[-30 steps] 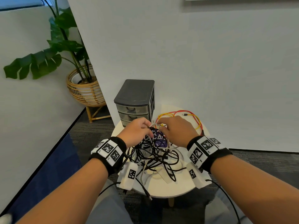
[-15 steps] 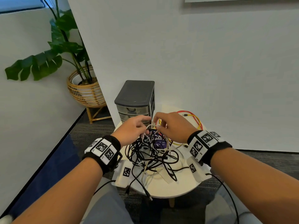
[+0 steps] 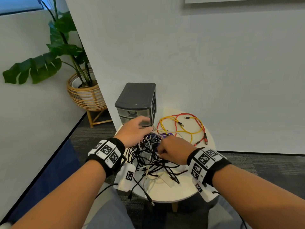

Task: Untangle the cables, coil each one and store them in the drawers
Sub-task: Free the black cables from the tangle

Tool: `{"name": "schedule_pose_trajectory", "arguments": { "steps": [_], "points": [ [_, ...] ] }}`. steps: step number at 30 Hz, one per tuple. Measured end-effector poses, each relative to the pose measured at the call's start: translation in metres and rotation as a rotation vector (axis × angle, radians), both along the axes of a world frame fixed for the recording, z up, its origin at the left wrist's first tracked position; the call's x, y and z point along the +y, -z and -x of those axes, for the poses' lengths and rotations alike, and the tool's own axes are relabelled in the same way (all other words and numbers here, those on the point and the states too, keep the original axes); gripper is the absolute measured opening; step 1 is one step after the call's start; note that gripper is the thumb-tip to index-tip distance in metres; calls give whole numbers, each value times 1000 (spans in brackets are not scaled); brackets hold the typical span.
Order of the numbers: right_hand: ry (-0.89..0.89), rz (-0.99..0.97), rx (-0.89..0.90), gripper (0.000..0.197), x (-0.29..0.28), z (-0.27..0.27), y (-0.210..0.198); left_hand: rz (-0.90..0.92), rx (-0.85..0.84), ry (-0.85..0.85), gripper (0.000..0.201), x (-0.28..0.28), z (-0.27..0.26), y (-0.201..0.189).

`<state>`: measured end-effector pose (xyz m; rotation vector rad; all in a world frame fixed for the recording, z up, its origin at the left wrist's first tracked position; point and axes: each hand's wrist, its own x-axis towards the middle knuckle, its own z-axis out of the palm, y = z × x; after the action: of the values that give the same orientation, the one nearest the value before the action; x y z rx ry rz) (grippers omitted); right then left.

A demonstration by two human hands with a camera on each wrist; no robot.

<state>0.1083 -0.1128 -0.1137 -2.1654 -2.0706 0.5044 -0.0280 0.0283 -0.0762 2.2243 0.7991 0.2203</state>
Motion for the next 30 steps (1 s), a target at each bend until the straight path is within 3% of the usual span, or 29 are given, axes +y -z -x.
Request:
{"name": "schedule_pose_trajectory", "arguments": {
  "steps": [3, 6, 8, 10, 12, 14, 16, 19, 21, 24, 27, 29, 30],
  "points": [
    [-50, -8, -19, 22, 1, 2, -2, -172, 148, 82, 30, -1, -7, -1],
    [-34, -196, 98, 20, -6, 0, -7, -159, 100, -1, 28, -1, -11, -2],
    [183, -555, 207, 13, -12, -9, -9, -95, 17, -108, 27, 1, -10, -2],
    [410, -712, 222, 26, -16, -23, -9, -41, -26, -146, 26, 1, -9, -1],
    [468, -504, 245, 41, -16, -34, -3, -10, -50, -161, 24, -4, -8, -2],
    [434, -325, 330, 42, -17, -36, 7, 49, -82, -195, 23, -7, -4, -3],
    [426, -342, 388, 43, -21, -39, 12, 61, -57, -232, 19, -5, 1, -3],
    [443, -360, 439, 50, -25, -44, 12, -143, 69, -298, 9, 4, 14, -4],
    [420, -329, 368, 52, -25, -47, 12, -197, 97, -322, 11, 8, 21, -8],
    [364, -226, 119, 47, -25, -46, 9, -240, 141, -272, 19, 8, 23, -14],
    [230, -376, -198, 35, -22, -30, -2, -213, 142, -232, 24, 5, 18, -20],
    [67, -528, -158, 22, -18, -14, -11, -201, 128, -229, 29, 2, 13, -22],
    [-7, -502, -114, 19, -15, -8, -12, -233, 136, -232, 30, 1, 12, -22]
  ]
}}
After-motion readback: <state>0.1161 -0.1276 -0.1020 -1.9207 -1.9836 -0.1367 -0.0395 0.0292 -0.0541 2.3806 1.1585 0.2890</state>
